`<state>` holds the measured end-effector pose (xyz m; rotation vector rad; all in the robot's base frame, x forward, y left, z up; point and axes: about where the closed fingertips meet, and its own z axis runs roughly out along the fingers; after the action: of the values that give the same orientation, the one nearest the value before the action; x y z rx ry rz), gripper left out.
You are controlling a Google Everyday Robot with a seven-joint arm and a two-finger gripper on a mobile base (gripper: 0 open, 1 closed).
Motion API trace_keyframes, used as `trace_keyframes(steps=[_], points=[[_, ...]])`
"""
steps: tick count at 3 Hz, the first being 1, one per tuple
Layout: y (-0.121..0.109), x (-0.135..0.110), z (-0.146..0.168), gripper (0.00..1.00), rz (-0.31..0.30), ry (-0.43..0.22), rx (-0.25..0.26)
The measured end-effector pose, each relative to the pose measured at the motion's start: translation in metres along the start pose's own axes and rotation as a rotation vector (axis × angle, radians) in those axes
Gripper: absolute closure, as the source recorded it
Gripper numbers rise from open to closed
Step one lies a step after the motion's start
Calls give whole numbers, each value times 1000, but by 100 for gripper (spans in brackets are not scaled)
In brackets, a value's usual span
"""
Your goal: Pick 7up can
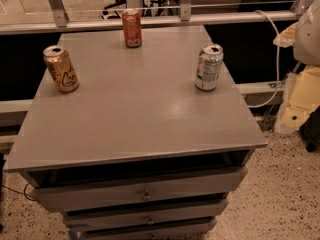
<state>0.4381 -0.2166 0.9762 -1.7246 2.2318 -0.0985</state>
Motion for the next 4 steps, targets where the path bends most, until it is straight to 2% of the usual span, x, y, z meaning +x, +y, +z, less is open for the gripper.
trace_keyframes(steps=[1,2,3,4], points=[[0,0,0,0,0,0,0],[-1,-2,-4,0,4,-32,17],[-13,0,18,0,56,-142,27],[-56,-13,46,0,106,-302,85]])
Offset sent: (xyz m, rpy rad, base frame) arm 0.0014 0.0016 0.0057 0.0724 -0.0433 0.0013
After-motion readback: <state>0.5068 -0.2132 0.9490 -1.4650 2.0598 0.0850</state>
